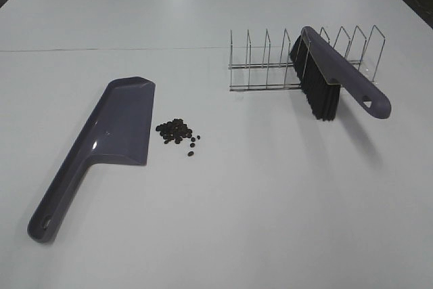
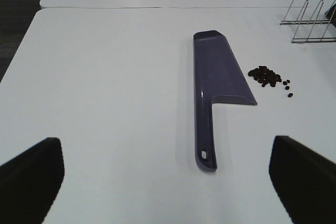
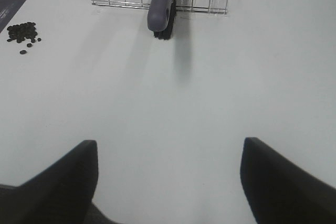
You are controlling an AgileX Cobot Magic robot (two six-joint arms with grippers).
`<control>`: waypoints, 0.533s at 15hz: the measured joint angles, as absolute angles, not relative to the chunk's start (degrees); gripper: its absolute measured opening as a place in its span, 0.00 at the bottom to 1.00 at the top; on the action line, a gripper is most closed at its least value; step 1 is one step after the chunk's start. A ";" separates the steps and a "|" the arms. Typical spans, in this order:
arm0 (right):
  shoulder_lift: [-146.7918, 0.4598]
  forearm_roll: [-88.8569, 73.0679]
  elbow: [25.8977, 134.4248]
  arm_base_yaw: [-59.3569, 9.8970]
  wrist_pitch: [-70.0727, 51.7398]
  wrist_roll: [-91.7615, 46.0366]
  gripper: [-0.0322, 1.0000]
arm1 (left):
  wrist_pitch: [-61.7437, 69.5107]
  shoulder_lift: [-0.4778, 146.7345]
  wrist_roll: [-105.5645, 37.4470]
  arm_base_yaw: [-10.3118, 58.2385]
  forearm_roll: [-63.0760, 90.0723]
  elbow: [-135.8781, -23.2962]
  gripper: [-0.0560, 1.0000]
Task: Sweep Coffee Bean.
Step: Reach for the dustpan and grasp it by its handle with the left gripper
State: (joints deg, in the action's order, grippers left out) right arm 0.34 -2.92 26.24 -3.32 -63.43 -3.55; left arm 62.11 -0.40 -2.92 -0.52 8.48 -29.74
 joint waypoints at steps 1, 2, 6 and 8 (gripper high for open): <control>0.34 -2.92 26.24 -3.32 -63.43 -3.55 0.67 | 62.11 -0.40 -2.92 -0.52 8.48 -29.74 0.99; 0.34 -2.92 26.24 -3.32 -63.43 -3.55 0.67 | 62.11 -0.40 -2.92 -0.52 8.42 -29.74 1.00; 0.34 -2.92 26.07 -3.32 -63.43 -3.55 0.67 | 62.11 -0.40 -2.92 -0.52 7.91 -29.74 1.00; 0.34 -2.92 26.07 -3.32 -63.43 -3.55 0.67 | 62.11 -0.40 -2.92 -0.52 7.39 -29.74 1.00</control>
